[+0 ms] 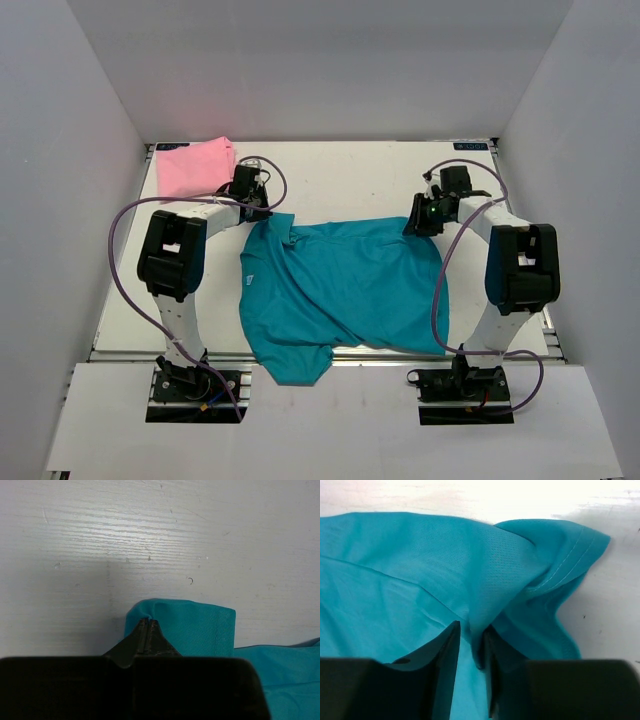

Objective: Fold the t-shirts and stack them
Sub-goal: Flatten out the tshirt

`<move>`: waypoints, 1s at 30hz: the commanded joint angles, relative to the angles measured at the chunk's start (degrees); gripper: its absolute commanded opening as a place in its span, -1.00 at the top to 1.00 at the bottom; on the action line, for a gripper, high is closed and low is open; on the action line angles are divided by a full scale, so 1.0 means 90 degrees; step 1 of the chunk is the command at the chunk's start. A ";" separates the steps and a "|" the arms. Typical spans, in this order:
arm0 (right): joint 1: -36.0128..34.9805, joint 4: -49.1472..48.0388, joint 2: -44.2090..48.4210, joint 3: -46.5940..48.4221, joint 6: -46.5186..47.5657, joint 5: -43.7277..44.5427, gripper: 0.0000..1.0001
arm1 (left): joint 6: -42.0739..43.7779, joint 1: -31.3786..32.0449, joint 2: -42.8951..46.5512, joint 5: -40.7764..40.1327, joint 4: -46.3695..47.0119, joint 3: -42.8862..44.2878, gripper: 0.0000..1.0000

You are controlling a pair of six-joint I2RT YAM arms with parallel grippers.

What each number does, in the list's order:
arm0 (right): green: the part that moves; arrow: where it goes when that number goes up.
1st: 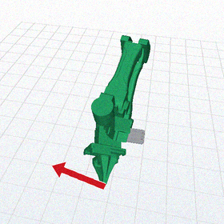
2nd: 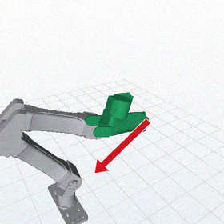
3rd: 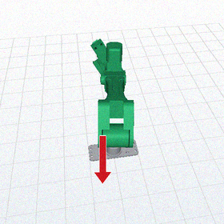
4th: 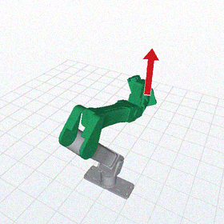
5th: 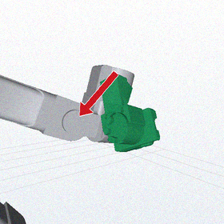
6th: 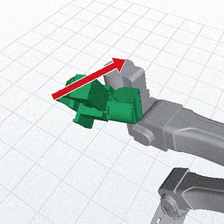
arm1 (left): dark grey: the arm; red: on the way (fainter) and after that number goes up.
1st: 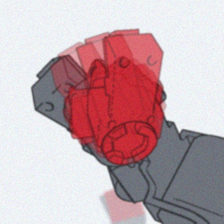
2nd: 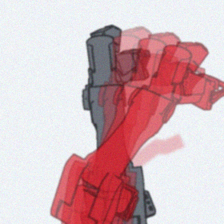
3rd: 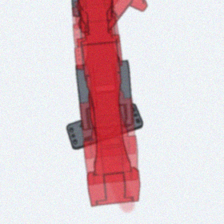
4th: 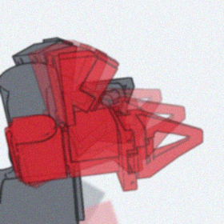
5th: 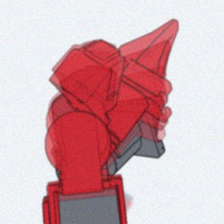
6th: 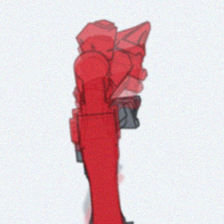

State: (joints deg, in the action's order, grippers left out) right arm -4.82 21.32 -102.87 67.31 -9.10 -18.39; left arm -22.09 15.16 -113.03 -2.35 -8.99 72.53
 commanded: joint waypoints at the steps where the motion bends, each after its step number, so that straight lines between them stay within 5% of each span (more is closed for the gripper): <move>1: 0.0057 0.0199 0.0180 -0.0086 0.0084 -0.0261 0.41 | -0.0007 -0.0024 0.0264 0.0036 0.0003 0.0066 1.00; 3: 0.0086 0.0180 0.0180 -0.0086 0.0064 -0.0242 1.00 | -0.0065 -0.0024 0.0332 0.0036 0.0003 0.0066 1.00; 14: 0.0203 -0.0035 0.0822 0.0626 -0.0248 0.0733 1.00 | 0.0129 -0.0024 0.1464 -0.0119 0.0354 -0.0392 1.00; 30: 0.0311 -0.0132 0.3909 0.0988 -0.0093 0.2210 1.00 | 0.0715 -0.0024 0.6132 -0.0950 0.0609 -0.1126 1.00</move>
State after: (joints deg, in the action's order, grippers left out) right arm -2.46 22.17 -72.03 73.17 -11.40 -2.50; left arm -17.98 15.18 -64.16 -8.21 -4.36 63.11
